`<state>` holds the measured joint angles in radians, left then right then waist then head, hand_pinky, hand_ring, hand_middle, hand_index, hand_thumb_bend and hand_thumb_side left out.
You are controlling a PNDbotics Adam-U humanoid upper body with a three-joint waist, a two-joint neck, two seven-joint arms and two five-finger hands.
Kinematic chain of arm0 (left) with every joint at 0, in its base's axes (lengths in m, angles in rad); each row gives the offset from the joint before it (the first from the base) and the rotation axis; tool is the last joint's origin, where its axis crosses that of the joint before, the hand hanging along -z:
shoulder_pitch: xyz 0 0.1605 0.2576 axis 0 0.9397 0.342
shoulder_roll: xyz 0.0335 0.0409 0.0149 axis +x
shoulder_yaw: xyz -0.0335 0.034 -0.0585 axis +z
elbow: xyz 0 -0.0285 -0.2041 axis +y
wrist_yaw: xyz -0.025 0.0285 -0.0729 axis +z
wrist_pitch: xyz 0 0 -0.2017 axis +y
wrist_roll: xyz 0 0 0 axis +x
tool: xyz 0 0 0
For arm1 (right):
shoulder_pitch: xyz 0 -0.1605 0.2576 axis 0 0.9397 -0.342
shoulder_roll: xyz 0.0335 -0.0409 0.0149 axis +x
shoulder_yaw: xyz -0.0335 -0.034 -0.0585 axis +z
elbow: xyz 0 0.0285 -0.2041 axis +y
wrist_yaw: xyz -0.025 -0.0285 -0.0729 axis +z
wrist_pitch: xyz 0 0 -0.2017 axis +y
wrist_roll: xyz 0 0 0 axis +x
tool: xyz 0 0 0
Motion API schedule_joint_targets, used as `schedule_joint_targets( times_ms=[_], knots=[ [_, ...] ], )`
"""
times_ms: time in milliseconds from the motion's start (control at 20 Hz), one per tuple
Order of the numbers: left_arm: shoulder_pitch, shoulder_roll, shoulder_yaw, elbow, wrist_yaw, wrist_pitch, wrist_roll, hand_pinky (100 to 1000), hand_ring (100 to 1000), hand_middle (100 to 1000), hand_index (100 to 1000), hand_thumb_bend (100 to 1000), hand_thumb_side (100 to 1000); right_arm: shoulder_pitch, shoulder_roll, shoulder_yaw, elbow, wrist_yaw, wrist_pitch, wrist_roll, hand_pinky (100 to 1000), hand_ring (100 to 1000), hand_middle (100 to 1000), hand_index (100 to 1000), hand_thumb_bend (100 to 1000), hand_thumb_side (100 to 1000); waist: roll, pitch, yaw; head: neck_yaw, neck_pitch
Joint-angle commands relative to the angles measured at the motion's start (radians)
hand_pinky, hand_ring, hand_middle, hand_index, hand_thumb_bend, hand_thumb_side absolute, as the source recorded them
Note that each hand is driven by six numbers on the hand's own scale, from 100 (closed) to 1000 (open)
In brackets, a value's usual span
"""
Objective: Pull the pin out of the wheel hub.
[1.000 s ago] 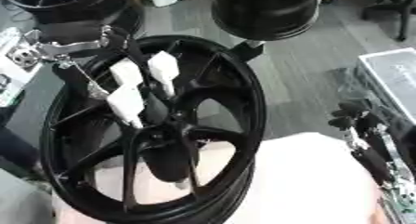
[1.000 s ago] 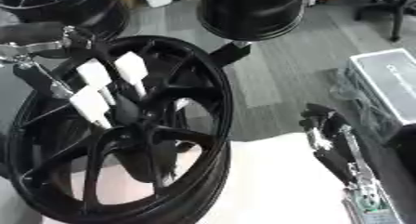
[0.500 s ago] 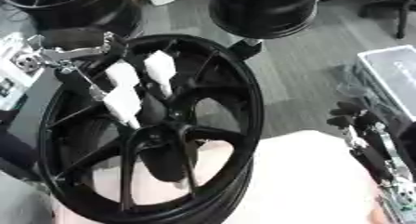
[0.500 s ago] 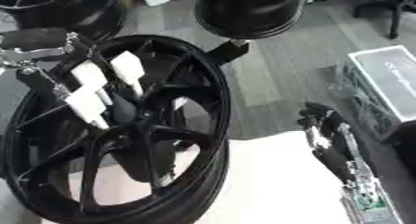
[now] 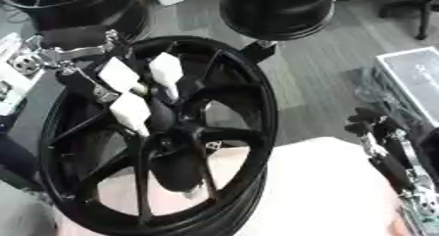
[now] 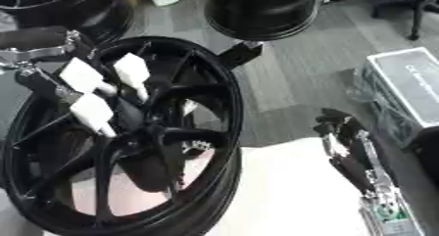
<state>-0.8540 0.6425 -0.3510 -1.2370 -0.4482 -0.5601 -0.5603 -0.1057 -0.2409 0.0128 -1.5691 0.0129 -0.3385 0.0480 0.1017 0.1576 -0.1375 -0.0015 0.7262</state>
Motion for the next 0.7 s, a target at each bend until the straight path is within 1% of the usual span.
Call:
schedule_joint_targets(
  times_ms=[50, 250, 450, 550, 700],
  knots=[
    [-0.023, 0.041, 0.026, -0.021, 0.031, -0.347, -0.347, 754, 597, 377, 510, 268, 100, -0.008, -0.007, -0.004, -0.009, -0.004, -0.002, 0.002, 763, 664, 668, 803, 100, 525, -0.006, -0.014, 0.002, -0.002, -0.014],
    [-0.026, 0.068, 0.046, -0.035, 0.102, -0.347, -0.347, 753, 596, 373, 508, 254, 100, -0.004, -0.007, -0.006, -0.008, -0.003, -0.001, 0.000, 763, 664, 668, 803, 100, 525, -0.007, -0.016, 0.006, -0.003, -0.015],
    [-0.029, 0.120, 0.085, -0.063, 0.219, -0.347, -0.347, 753, 591, 365, 504, 243, 100, 0.002, -0.008, -0.011, -0.006, -0.002, -0.001, -0.003, 763, 664, 668, 803, 100, 525, -0.007, -0.021, 0.016, -0.007, -0.012],
    [-0.026, 0.159, 0.109, -0.082, 0.286, -0.342, -0.347, 754, 590, 362, 503, 240, 100, 0.007, -0.010, -0.014, -0.005, -0.001, 0.000, -0.006, 763, 664, 668, 803, 100, 525, -0.006, -0.026, 0.023, -0.011, -0.011],
    [0.000, 0.240, 0.156, -0.134, 0.409, -0.312, -0.347, 755, 588, 363, 505, 245, 100, 0.018, -0.014, -0.022, -0.003, 0.003, 0.000, -0.012, 763, 664, 668, 803, 100, 524, -0.004, -0.036, 0.040, -0.020, -0.005]
  ],
)
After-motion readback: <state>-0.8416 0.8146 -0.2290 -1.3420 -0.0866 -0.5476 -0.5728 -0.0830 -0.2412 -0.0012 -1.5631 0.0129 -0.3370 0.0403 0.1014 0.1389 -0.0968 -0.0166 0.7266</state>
